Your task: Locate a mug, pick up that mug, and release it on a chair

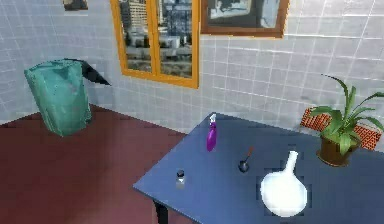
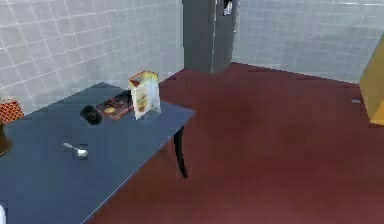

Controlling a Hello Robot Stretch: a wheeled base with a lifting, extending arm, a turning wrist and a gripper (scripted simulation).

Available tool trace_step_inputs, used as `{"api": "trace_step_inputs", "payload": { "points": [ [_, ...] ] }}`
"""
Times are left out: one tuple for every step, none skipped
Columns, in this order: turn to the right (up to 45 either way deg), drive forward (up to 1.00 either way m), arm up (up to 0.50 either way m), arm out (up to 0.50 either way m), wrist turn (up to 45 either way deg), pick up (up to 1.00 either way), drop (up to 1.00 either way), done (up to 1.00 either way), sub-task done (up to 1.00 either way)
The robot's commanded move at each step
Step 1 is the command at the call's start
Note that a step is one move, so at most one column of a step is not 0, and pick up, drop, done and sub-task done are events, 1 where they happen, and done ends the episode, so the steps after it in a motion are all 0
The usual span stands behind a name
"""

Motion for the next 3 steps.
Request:
{"api": "trace_step_inputs", "payload": {
  "points": [
    [-24.0, 0.0, 0.0, 0.0, 0.0, 0.0, 0.0, 0.0, 0.0],
    [45.0, 0.0, 0.0, 0.0, 0.0, 0.0, 0.0, 0.0, 0.0],
    [33.0, 0.0, 0.0, 0.0, 0.0, 0.0, 0.0, 0.0, 0.0]
  ]
}}
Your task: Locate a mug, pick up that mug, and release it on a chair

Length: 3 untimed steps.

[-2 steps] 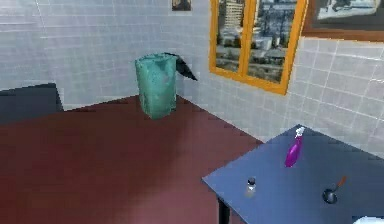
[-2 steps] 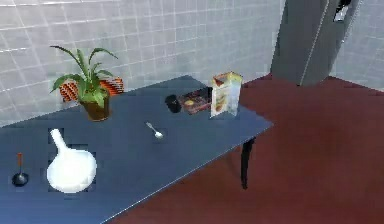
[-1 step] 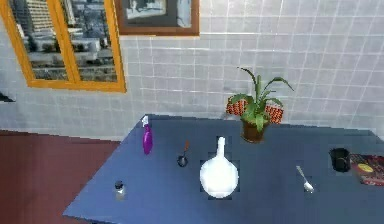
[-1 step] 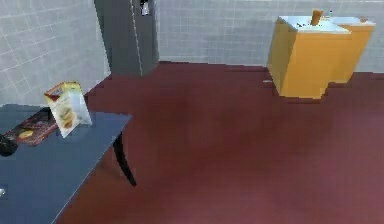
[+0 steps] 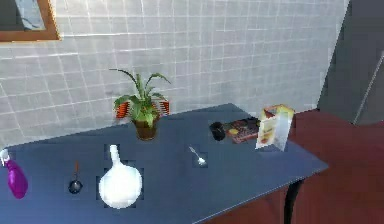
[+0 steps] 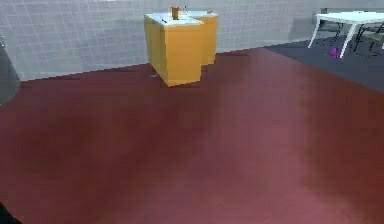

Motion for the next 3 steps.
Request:
{"api": "trace_step_inputs", "payload": {
  "points": [
    [0.0, 0.35, 0.0, 0.0, 0.0, 0.0, 0.0, 0.0, 0.0],
    [-45.0, 0.0, 0.0, 0.0, 0.0, 0.0, 0.0, 0.0, 0.0],
    [-27.0, 0.0, 0.0, 0.0, 0.0, 0.0, 0.0, 0.0, 0.0]
  ]
}}
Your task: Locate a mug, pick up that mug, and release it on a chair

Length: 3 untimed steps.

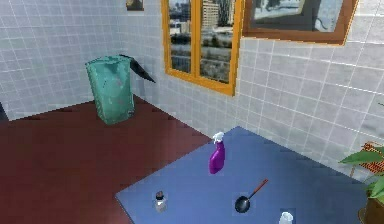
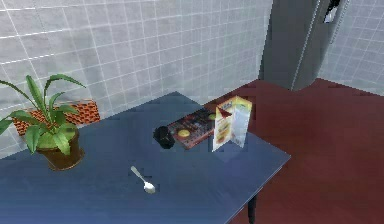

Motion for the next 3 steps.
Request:
{"api": "trace_step_inputs", "payload": {
  "points": [
    [0.0, 0.0, 0.5, 0.0, 0.0, 0.0, 0.0, 0.0, 0.0],
    [0.0, 0.0, 0.36, 0.0, 0.0, 0.0, 0.0, 0.0, 0.0],
    [0.0, 0.0, 0.0, 0.48, 0.0, 0.0, 0.0, 0.0, 0.0]
  ]
}}
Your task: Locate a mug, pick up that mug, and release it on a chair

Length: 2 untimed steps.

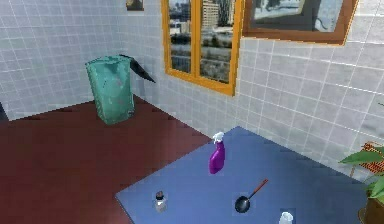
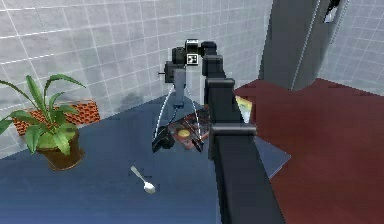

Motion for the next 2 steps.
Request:
{"api": "trace_step_inputs", "payload": {
  "points": [
    [0.0, 0.0, 0.0, 0.0, 45.0, 0.0, 0.0, 0.0, 0.0],
    [0.0, 0.0, 0.0, 0.0, 45.0, 0.0, 0.0, 0.0, 0.0]
  ]
}}
